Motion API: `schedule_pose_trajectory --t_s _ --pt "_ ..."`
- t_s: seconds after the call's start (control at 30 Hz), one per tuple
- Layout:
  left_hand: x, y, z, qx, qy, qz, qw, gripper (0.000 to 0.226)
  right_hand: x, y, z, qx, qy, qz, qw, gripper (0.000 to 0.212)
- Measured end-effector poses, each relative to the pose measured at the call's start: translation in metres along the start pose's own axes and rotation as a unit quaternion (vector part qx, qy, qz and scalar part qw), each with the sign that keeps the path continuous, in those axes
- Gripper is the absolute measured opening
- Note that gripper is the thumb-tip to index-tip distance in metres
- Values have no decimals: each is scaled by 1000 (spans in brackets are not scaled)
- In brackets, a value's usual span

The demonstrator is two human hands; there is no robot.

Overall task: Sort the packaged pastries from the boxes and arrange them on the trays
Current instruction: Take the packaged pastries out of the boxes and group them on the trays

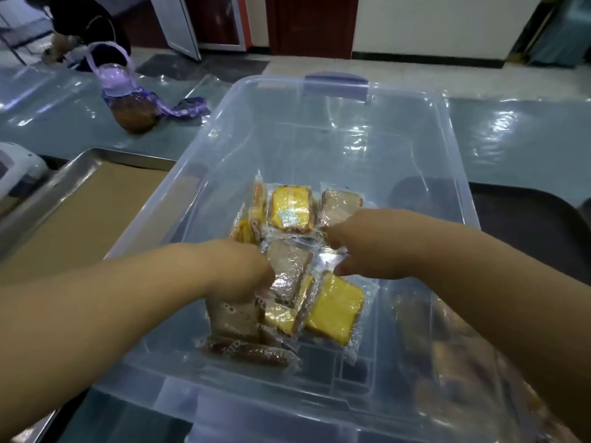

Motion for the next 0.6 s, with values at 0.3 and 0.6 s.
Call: schedule_pose_trajectory --t_s 0.3,0.6 --pt "26 12 42 2 -110 -24 994 30 3 -12 -1 26 14 -51 998 43" --pt "93 0 52 97 -79 -46 991 37 8 -22 -9 44 39 -90 994 37"
Point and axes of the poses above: each hand's wrist, its own x-axis towards the middle knuckle, its own z-axis out of the back of the hand, y = z × x, the point moved 4 cm from there along x, towards the middle knuckle, and after that the axes turned 13 degrees about y, right-handed, at the moved point
